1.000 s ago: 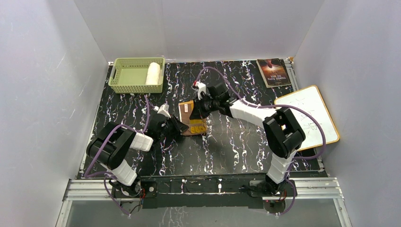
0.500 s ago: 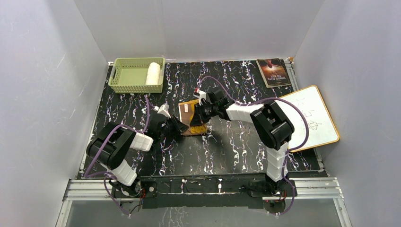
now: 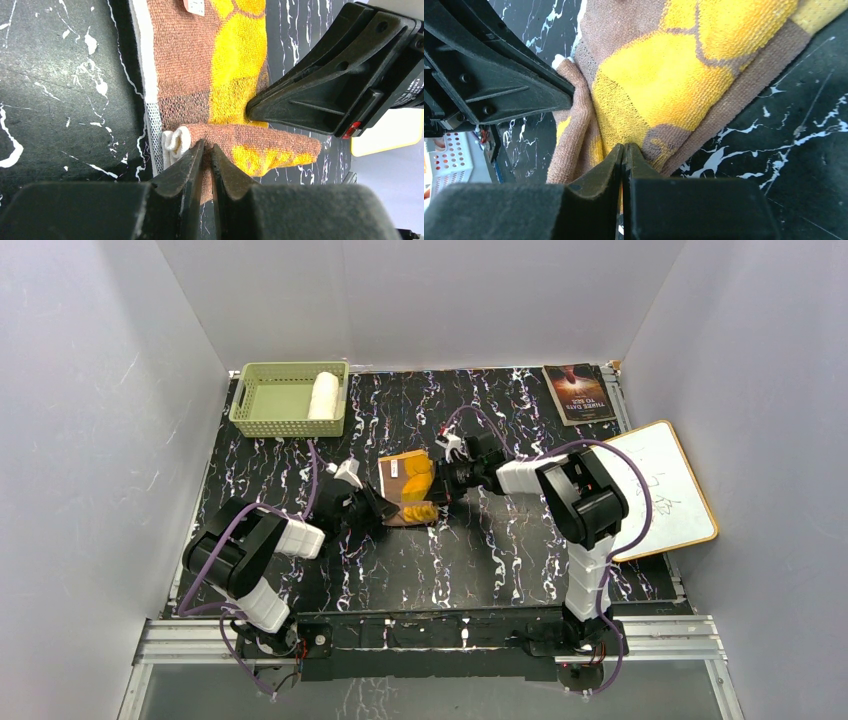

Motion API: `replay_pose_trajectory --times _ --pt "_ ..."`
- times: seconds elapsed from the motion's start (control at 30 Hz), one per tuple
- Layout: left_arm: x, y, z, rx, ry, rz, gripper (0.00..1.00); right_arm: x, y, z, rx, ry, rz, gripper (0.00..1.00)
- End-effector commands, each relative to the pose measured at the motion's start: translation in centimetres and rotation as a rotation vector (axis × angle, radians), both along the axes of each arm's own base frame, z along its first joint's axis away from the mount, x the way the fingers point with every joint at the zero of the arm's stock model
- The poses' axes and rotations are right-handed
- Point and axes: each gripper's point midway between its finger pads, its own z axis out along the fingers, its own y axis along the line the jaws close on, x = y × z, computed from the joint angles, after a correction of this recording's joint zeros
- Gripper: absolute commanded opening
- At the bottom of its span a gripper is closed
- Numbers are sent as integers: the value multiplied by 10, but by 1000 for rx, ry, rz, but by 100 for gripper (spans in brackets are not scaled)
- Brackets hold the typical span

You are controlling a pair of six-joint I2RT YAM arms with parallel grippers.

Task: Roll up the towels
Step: Roll the towel at the center of the board.

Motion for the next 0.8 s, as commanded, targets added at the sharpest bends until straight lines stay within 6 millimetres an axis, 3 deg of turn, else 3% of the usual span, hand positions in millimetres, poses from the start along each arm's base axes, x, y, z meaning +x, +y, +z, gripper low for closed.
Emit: replay_pose_trajectory --times 0.0,0.13,0.23,0.4,0.53,0.77 --pt "-38 33 -62 211 196 -1 12 30 6 41 20 -132 -16 0" --pt "-37 30 -61 208 195 -13 13 49 21 115 51 -285 -30 0" --pt "-38 30 -61 208 197 -15 12 36 37 143 63 -333 6 0" --pt "-39 28 -64 204 203 -24 13 -9 64 124 99 -232 112 0" --pt "-39 27 -65 199 206 -32 12 -37 68 101 150 -121 129 0" --pt "-40 26 -64 197 206 -37 12 -52 65 69 174 -31 149 0"
